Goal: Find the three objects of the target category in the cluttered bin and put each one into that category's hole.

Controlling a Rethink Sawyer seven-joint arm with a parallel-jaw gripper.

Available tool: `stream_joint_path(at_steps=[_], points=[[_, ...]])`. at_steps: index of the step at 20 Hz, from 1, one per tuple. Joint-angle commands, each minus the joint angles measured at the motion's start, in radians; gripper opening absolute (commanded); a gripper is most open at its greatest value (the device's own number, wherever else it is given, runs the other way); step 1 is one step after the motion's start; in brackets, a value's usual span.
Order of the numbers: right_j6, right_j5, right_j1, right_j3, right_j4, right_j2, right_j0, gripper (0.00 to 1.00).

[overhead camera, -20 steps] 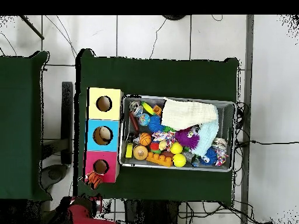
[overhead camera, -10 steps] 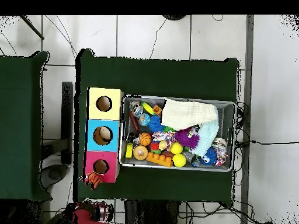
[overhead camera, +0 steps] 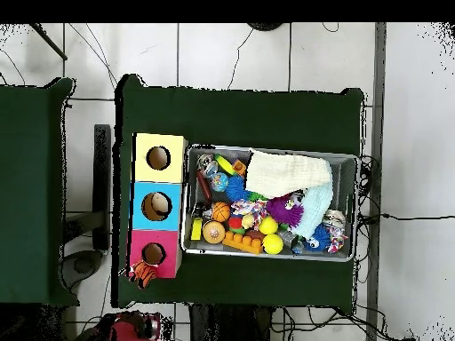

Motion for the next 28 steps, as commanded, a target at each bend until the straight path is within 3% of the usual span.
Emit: stream_joint_path(at_steps=[1,9,14,20,25,28], points=[[0.309,0.109,0.035,-0.027,0.037,0.026,0.035,1.00],[0.385,0.102,0.039,-0.001,0.120,0.084,0.037,1.00],[0.441,0.130,0.020,0.001,0.132,0.070,0.059,1.00],[0.455,0.039,0.034,0.057,0.193,0.107,0.037,1.00],[0.489,0.034,0.062,0.014,0.139,0.039,0.085,1.00],[0.456,-0.047,0.065,0.060,0.166,0.100,0.041,1.00]])
